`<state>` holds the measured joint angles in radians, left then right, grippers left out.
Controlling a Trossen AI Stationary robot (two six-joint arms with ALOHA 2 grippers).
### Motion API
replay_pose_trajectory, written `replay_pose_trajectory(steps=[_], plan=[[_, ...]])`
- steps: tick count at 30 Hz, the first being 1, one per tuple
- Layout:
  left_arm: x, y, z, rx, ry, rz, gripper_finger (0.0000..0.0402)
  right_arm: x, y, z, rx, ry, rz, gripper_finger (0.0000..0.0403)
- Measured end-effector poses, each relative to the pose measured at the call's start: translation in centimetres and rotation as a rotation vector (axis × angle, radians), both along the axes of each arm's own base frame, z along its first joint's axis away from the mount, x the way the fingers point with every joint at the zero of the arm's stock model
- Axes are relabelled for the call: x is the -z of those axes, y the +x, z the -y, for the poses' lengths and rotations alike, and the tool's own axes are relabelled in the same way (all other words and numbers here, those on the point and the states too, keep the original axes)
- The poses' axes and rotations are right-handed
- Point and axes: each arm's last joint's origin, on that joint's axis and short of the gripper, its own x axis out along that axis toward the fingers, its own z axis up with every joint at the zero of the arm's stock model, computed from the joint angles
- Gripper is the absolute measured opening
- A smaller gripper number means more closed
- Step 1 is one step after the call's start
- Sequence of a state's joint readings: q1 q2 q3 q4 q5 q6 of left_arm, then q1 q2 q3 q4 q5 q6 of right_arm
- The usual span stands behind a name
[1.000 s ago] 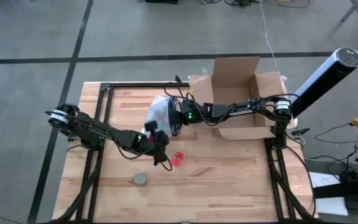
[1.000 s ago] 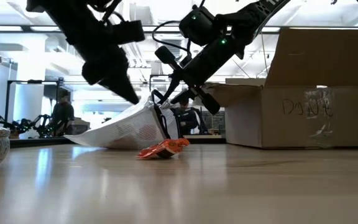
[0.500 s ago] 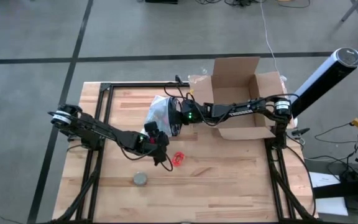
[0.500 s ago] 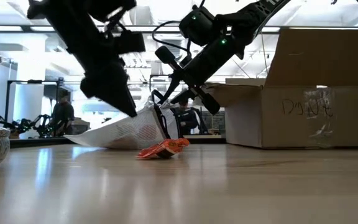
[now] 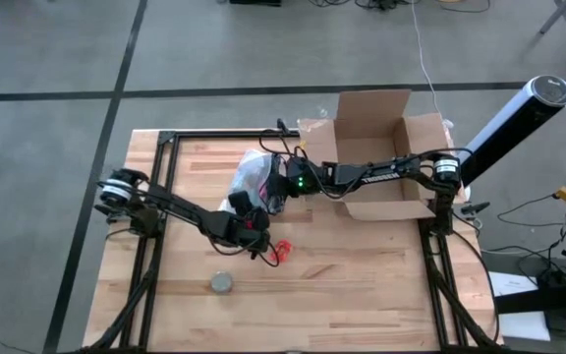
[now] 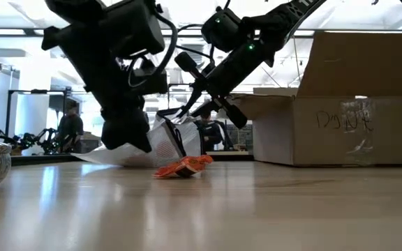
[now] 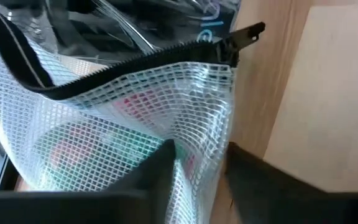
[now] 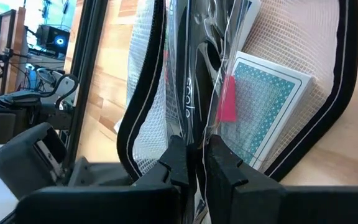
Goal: Unpack boxes
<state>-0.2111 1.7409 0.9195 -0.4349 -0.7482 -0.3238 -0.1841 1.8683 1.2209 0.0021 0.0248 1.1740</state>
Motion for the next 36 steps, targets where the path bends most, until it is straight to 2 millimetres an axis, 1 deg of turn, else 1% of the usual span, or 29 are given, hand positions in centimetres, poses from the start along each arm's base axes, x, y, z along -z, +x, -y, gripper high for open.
replay_pose_trajectory(steps=[2, 3, 5, 8, 15, 24, 27, 36], plan=[[-0.4, -0.1, 0.0, 0.005, -0.017, 0.010, 0.0047, 0.0, 0.0, 0.0, -0.002, 0.002, 0.000, 0.0014], [-0.6, -0.1, 0.1, 0.011, -0.037, 0.015, 0.0024, 0.0, 0.0, 0.1, -0.001, 0.002, 0.000, 0.0014], [-0.9, 0.0, 0.1, 0.017, -0.056, 0.022, 0.0008, 0.0, 0.0, 0.1, 0.000, 0.002, -0.001, 0.0014], [-1.7, 0.2, 0.3, 0.037, -0.058, 0.030, 0.0001, 0.0, -0.1, 0.3, 0.000, -0.003, -0.003, 0.0014], [-4.3, 1.2, 1.5, 0.125, -0.046, 0.084, 0.0000, 0.0, -0.1, 0.7, 0.008, 0.000, -0.003, 0.0014], [-4.8, 1.8, 1.7, 0.148, -0.045, 0.134, 0.0000, -0.2, 0.1, 0.6, -0.034, -0.006, 0.029, 0.0018], [-4.8, 1.9, 1.7, 0.161, -0.055, 0.137, 0.0000, -0.5, 0.3, 0.3, -0.076, -0.060, 0.054, 0.0048], [-4.9, 2.0, 1.8, 0.163, -0.070, 0.161, 0.0000, -1.1, 0.6, 0.2, -0.126, -0.125, 0.105, 0.0202]])
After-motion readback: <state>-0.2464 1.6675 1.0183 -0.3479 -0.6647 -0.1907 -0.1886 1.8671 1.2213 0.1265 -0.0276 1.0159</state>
